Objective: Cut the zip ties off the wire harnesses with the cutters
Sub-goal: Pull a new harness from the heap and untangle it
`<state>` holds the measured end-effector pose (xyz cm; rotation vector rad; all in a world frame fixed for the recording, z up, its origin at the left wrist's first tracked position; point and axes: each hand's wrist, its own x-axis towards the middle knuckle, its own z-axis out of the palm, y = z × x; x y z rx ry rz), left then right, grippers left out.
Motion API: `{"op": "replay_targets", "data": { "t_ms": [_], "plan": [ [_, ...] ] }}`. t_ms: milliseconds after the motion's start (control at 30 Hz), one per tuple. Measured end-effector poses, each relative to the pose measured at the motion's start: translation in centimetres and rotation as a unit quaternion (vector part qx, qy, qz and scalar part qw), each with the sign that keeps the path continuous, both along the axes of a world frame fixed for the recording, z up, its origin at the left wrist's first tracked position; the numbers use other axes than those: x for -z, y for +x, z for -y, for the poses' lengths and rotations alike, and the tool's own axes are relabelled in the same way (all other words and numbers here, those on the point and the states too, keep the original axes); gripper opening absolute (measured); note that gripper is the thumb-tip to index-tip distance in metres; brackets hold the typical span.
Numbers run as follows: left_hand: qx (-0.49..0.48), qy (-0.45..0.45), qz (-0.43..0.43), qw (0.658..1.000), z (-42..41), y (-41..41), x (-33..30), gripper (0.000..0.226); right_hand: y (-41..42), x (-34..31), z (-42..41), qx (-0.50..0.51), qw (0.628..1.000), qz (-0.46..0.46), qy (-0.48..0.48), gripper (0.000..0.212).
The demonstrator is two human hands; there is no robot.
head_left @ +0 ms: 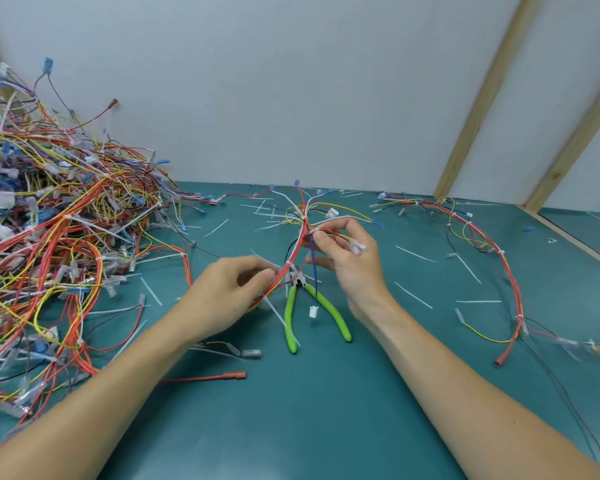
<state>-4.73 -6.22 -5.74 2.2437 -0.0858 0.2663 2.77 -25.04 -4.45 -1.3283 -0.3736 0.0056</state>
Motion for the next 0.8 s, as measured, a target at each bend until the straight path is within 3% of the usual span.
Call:
{"op": "replay_targets", "data": {
  "t_ms": [133, 233, 300, 467, 500, 567, 633, 667, 733, 800],
  "plan": [
    [-0.005, -0.174, 0.038, 0.984, 0.6, 0.3, -1.0, 0.022, -0.2, 0.0, 0.1, -0.123, 0.989, -0.077, 0.035, 0.014],
    [0.001, -0.248, 0.027, 0.968, 0.6, 0.2, -1.3, 0.015, -0.8, 0.5, -0.4, -0.191, 0.977, -0.088, -0.017, 0.011],
    [0.005, -0.260, 0.008, 0.966, 0.6, 0.2, -1.1, 0.015, -1.0, 0.7, -0.9, -0.184, 0.978, -0.056, -0.076, 0.010],
    [-0.017, -0.327, -0.028, 0.945, 0.0, 0.7, -0.3, 0.016, -0.4, 0.4, -0.4, -0.081, 0.959, 0.152, -0.227, 0.022],
    [-0.035, -0.347, -0.012, 0.937, -0.2, 0.8, -0.3, 0.014, -0.2, 0.2, 0.0, -0.018, 0.939, 0.175, -0.295, 0.022],
    [-0.083, -0.352, 0.044, 0.931, -0.8, 1.0, -0.3, 0.014, 0.4, -0.2, 1.3, 0.099, 0.861, 0.180, -0.466, 0.009],
    [-0.130, -0.321, 0.097, 0.933, -1.4, 1.1, -0.1, 0.014, 0.8, -0.2, 2.4, 0.100, 0.752, 0.139, -0.637, 0.036],
    [-0.146, -0.308, 0.112, 0.933, -1.6, 1.1, -0.1, 0.015, 0.9, -0.1, 2.6, 0.070, 0.717, 0.122, -0.682, 0.047],
    [-0.156, -0.310, 0.124, 0.930, -1.7, 1.2, 0.0, 0.015, 0.9, -0.2, 2.6, 0.013, 0.695, 0.116, -0.709, 0.048],
    [-0.151, -0.323, 0.122, 0.926, -1.5, 1.2, 0.0, 0.011, 0.8, -0.5, 2.7, -0.029, 0.700, 0.121, -0.704, 0.036]
  ]
}}
